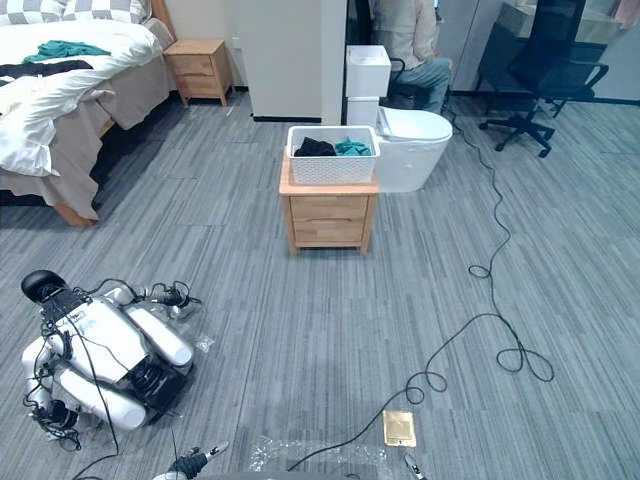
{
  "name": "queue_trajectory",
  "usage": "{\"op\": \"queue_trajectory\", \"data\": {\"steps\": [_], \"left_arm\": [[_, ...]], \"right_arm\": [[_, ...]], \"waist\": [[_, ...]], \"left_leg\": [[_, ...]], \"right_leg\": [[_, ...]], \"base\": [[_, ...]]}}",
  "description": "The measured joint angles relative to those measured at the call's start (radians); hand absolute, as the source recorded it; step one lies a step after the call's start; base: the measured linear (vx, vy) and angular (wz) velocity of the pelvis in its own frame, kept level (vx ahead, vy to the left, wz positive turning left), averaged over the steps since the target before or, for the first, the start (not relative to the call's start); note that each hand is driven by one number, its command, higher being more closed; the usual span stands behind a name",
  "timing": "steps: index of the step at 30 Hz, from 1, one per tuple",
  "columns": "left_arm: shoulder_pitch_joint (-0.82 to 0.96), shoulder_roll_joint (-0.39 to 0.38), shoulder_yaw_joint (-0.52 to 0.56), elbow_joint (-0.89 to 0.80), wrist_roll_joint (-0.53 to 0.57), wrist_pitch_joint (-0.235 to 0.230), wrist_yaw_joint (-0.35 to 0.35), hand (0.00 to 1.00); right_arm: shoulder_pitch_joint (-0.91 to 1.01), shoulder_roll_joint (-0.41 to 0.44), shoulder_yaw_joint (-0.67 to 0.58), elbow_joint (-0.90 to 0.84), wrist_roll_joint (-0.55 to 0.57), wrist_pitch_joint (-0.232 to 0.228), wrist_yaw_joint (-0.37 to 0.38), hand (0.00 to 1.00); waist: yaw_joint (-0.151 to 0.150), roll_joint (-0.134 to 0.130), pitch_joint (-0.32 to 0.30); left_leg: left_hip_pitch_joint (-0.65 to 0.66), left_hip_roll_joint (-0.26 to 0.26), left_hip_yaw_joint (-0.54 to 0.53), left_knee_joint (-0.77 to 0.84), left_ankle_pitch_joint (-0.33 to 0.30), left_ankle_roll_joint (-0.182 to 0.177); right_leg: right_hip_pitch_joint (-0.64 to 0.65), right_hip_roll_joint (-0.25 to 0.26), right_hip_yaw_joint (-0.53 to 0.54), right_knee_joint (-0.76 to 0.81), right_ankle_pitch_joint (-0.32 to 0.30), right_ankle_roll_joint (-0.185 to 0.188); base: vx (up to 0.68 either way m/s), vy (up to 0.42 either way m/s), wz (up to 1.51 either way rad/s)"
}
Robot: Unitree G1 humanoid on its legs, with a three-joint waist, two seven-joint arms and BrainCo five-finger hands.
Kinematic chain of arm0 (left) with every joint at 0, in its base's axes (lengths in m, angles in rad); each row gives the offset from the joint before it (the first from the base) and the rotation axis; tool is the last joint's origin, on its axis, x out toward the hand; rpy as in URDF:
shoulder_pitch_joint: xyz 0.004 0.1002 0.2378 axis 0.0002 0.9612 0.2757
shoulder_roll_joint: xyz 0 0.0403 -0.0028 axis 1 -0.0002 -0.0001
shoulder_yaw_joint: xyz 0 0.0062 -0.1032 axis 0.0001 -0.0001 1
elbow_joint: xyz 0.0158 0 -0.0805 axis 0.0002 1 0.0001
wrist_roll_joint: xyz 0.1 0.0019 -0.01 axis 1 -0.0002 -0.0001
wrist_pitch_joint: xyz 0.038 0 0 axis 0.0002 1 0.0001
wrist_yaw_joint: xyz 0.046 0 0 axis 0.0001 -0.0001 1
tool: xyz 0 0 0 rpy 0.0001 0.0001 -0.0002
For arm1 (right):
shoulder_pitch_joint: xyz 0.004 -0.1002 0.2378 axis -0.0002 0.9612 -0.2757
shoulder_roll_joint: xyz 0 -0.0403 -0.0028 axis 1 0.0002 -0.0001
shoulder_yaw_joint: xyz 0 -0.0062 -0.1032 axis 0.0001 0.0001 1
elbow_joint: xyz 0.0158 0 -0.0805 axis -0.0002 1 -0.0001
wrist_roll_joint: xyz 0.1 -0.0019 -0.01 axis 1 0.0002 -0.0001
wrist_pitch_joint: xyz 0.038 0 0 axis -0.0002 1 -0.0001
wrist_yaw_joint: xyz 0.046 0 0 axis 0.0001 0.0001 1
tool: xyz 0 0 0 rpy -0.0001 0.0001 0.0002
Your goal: Pick up the laundry basket with both hands and put the clothes into the washing machine.
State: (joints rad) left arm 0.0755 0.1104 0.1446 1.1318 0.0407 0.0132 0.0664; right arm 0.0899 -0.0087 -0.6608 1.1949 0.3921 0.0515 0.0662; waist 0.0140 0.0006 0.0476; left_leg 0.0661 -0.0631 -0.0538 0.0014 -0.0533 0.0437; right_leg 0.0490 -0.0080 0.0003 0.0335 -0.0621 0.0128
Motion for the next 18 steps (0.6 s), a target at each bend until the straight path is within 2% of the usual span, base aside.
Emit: {"op": "queue_trajectory", "data": {"steps": [13, 16, 17, 18], "left_arm": [[-0.007, 0.014, -0.023, 0.008, 0.000, 0.000, -0.001, 0.00], [-0.008, 0.015, -0.023, 0.008, -0.001, 0.001, -0.001, 0.00], [-0.008, 0.015, -0.023, 0.008, -0.003, 0.001, -0.002, 0.00], [-0.009, 0.016, -0.023, 0.008, -0.004, 0.001, -0.002, 0.00]], "right_arm": [[-0.006, 0.002, 0.012, 0.000, -0.010, 0.000, 0.004, 0.00], [-0.018, 0.002, 0.012, -0.001, -0.010, 0.001, 0.004, 0.00], [-0.028, 0.002, 0.012, -0.003, -0.010, 0.001, 0.004, 0.00], [-0.031, 0.002, 0.011, -0.004, -0.010, 0.001, 0.004, 0.00]], "waist": [[0.000, -0.014, 0.002], [0.002, -0.015, 0.003], [0.001, -0.012, 0.006], [0.000, -0.010, 0.008]], "left_leg": [[-0.008, -0.013, 0.007, -0.022, -0.001, 0.002], [-0.033, -0.013, 0.027, -0.016, -0.006, 0.009], [-0.049, -0.015, 0.031, 0.012, -0.023, 0.030], [-0.057, -0.017, 0.031, 0.031, -0.039, 0.029]], "right_leg": [[-0.014, -0.008, 0.006, -0.015, -0.006, 0.008], [-0.040, -0.013, 0.027, -0.009, -0.006, 0.009], [-0.054, -0.015, 0.030, 0.011, -0.018, 0.023], [-0.061, -0.017, 0.030, 0.032, -0.030, 0.024]], "base": [[0.04, 0.008, -0.02], [0.05, 0.027, -0.18], [0.05, 0.023, -0.12], [0.07, 0.035, -0.05]]}}
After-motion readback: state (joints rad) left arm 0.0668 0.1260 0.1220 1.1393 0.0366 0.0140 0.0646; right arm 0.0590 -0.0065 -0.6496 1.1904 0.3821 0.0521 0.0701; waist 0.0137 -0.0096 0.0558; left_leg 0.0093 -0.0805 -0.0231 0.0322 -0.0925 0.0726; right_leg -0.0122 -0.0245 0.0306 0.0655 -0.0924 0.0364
